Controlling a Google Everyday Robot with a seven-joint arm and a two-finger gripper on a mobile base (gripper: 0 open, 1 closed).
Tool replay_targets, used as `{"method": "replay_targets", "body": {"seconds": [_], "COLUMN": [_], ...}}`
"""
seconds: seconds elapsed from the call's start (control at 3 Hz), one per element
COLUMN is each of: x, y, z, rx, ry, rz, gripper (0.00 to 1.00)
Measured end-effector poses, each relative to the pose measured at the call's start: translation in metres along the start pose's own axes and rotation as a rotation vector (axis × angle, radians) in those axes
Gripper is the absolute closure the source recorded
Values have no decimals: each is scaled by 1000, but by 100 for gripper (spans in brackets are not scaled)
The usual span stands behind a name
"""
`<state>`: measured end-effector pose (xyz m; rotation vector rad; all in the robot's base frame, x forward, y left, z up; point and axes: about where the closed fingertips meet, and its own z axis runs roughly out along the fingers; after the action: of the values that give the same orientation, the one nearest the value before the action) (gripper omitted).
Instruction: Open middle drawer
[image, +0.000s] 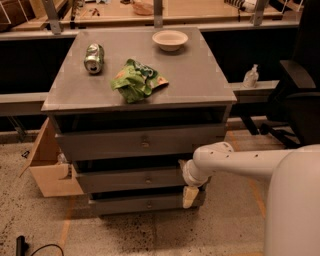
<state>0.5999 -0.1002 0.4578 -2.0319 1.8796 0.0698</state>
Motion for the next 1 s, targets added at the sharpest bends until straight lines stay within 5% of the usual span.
{"method": "replay_targets", "body": {"seconds": [0.67, 1.0], "x": [21, 25], "y": [-12, -18], "z": [10, 16], "rx": [0, -2], "ry": [73, 79], "rz": [19, 28], "gripper": [0, 16]}}
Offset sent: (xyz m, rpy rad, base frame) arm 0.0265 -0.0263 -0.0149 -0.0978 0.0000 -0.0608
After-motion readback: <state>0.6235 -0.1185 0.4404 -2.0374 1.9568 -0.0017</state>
